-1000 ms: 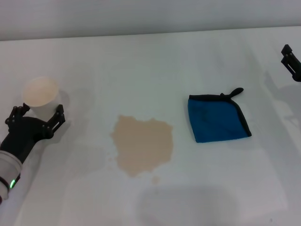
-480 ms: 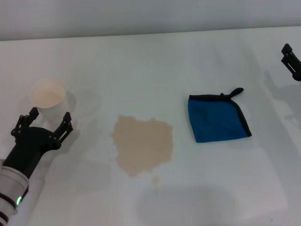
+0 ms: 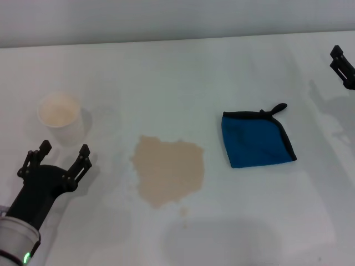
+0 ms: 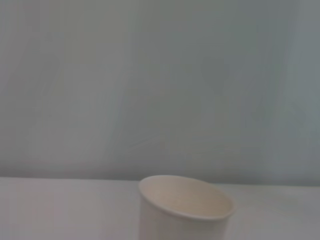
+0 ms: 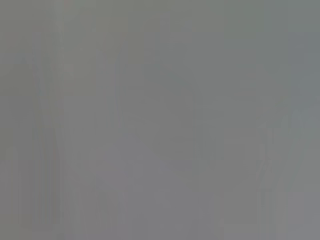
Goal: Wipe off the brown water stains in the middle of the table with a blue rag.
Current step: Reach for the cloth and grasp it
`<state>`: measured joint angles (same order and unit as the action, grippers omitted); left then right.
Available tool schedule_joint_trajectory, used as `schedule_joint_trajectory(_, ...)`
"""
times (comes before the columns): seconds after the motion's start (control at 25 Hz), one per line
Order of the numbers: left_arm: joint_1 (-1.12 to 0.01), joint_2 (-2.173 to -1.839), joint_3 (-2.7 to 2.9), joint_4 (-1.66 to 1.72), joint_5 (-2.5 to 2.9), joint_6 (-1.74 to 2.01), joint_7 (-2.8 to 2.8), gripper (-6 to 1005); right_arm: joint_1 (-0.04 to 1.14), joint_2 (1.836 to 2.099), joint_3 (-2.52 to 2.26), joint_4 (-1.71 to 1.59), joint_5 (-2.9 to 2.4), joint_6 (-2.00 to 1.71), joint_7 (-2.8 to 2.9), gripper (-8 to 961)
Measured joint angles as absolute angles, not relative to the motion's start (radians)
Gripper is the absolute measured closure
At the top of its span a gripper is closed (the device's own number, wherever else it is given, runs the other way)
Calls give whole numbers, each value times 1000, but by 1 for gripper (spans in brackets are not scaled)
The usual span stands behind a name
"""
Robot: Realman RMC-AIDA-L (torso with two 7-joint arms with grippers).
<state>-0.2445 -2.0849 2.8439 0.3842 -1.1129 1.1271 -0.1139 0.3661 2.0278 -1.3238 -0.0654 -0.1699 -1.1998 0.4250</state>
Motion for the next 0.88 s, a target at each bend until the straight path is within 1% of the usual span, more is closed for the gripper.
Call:
schedule_joint_trajectory(0.2, -195, -2083, 2843, 399, -1113, 1219, -116, 107, 373, 2028, -1332, -79, -170, -1200, 466, 126)
schedule_joint_trajectory(0.24, -188, -2083, 2843, 399, -1119, 1241, -116, 107, 375, 2026, -1347, -84, -171, -1199, 506, 126)
schedule_joint_trajectory(0.32, -171, -2081, 2842, 390, -1145, 1310, -130, 107, 378, 2011, -1430, -122, -172, -1183, 649, 126)
schedule_joint_trajectory(0.36, -165, -2080, 2842, 372, -1165, 1345, -158, 107, 378, 2011, -1430, -122, -172, -1183, 649, 127)
schedule_joint_trajectory(0.4, -163, -2079, 2842, 361, -1174, 1362, -177, 107, 379, 2001, -1478, -154, -175, -1173, 691, 127)
schedule_joint_trajectory(0.44, -159, -2077, 2842, 309, -1202, 1403, -254, 107, 379, 1983, -1542, -216, -195, -1147, 729, 127)
schedule_joint_trajectory(0.52, -157, -2077, 2841, 275, -1219, 1420, -303, 107, 382, 1962, -1585, -303, -251, -1098, 780, 127)
schedule_joint_trajectory(0.56, -155, -2077, 2841, 259, -1229, 1425, -325, 107, 382, 1962, -1585, -303, -251, -1098, 780, 128)
schedule_joint_trajectory(0.8, -144, -2077, 2841, 187, -1300, 1444, -389, 106, 450, 1896, -1592, -539, -625, -907, 1074, 128)
schedule_joint_trajectory(0.84, -144, -2077, 2841, 180, -1301, 1444, -389, 106, 473, 1883, -1592, -575, -716, -883, 1147, 128)
schedule_joint_trajectory(0.88, -145, -2077, 2841, 174, -1301, 1444, -391, 106, 521, 1845, -1591, -630, -938, -871, 1357, 128)
